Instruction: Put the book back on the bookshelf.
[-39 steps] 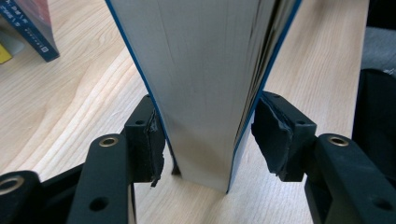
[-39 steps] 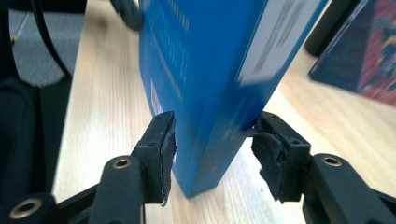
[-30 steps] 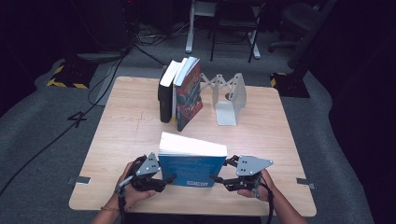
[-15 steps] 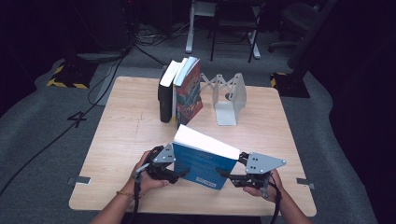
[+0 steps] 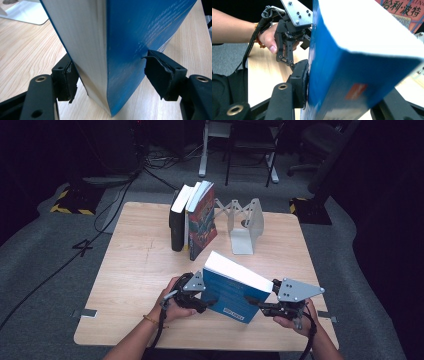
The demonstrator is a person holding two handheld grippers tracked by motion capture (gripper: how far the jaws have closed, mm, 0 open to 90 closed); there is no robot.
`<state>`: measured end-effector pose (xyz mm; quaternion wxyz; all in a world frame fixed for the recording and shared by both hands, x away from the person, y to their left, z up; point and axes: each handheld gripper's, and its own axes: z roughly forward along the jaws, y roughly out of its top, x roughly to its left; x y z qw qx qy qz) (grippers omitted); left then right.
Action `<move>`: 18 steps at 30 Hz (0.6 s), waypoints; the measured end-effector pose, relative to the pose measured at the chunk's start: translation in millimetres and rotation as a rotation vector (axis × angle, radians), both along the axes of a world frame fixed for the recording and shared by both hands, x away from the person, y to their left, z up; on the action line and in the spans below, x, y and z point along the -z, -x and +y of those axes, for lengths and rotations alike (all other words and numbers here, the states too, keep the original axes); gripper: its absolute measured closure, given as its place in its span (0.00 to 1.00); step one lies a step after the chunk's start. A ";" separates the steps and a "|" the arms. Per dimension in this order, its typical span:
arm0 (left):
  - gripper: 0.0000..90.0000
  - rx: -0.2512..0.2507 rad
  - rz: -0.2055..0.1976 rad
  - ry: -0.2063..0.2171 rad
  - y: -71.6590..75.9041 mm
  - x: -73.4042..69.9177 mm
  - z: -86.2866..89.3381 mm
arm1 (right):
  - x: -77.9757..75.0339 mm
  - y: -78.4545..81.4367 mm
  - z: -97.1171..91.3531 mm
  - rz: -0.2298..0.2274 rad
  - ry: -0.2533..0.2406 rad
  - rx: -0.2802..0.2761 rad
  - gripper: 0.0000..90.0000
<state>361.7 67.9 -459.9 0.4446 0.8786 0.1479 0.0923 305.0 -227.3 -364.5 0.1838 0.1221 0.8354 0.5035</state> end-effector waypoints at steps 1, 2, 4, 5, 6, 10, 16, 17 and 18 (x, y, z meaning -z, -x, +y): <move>0.33 0.000 0.000 0.004 -0.3 0.2 -1.5 | -1.9 -0.1 -0.5 0.007 0.011 0.003 0.61; 0.33 -0.003 0.002 0.006 -0.3 0.3 -2.5 | -3.7 -0.4 -0.7 0.010 0.023 0.005 0.61; 0.33 0.001 -0.003 0.002 -0.8 0.3 -2.8 | -6.9 -1.6 -0.8 0.026 0.044 0.006 0.61; 0.33 -0.001 -0.001 0.005 -0.6 0.5 -2.7 | -8.7 -2.3 -0.5 0.036 0.054 0.008 0.60; 0.33 -0.002 0.001 0.006 -0.4 0.7 -2.5 | -11.8 -3.9 1.0 0.052 0.077 0.010 0.60; 0.33 -0.007 -0.002 0.003 1.8 0.5 -2.3 | -17.2 -5.9 4.7 0.089 0.098 0.004 0.57; 0.32 -0.030 -0.022 -0.026 7.6 0.6 -2.4 | -21.1 -7.9 10.5 0.123 0.082 0.022 0.57; 0.32 -0.039 -0.032 -0.039 8.5 0.7 -2.6 | -20.7 -8.4 12.2 0.124 0.094 0.029 0.58; 0.32 -0.054 -0.032 -0.049 10.1 0.9 -2.3 | -20.3 -8.4 13.2 0.121 0.100 0.033 0.58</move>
